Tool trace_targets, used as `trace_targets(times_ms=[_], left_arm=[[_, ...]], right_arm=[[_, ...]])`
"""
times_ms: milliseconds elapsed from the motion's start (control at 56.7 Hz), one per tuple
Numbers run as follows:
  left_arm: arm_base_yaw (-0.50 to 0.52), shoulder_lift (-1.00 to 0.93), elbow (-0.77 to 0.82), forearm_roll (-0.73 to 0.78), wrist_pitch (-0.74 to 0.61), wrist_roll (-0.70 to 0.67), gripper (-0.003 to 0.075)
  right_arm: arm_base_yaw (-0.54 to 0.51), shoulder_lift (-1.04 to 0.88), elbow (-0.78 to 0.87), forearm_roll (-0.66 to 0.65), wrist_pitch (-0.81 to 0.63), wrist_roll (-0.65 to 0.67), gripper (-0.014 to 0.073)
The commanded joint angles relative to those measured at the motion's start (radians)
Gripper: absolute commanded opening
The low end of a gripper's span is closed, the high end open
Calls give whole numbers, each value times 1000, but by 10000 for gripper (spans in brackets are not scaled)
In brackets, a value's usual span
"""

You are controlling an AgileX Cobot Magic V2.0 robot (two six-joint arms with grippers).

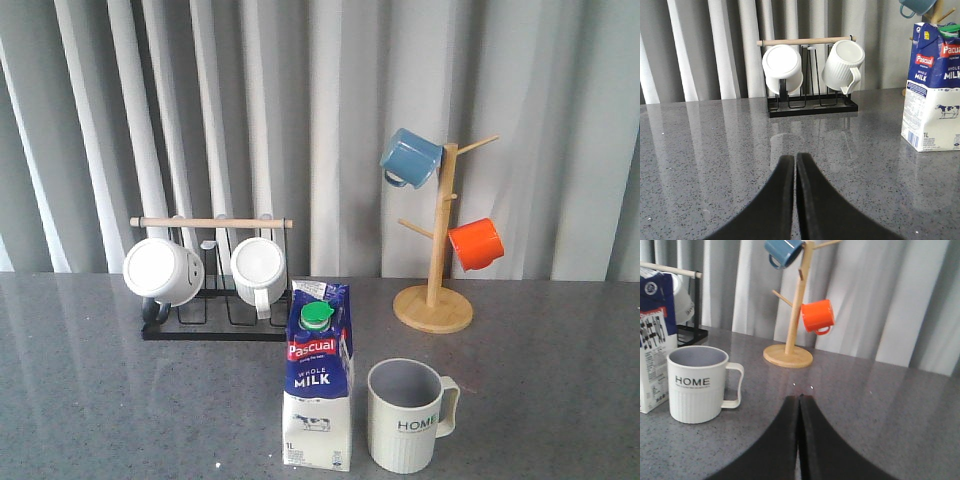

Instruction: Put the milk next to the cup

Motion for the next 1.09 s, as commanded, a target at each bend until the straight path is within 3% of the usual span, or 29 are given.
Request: trace_targets(times_ms=[0,318,1077], left_arm=[[-8,-12,-20,-8,-69,-1,-6],[-8,-12,-20,-8,-69,-1,-6],[-8,-12,-20,-8,-69,-1,-6]], right_arm=[[-65,-103,62,-22,-80,87,-8],[-184,-377,222,-85,-21,235,-8],[-193,-377,222,-130,-16,235,-8]])
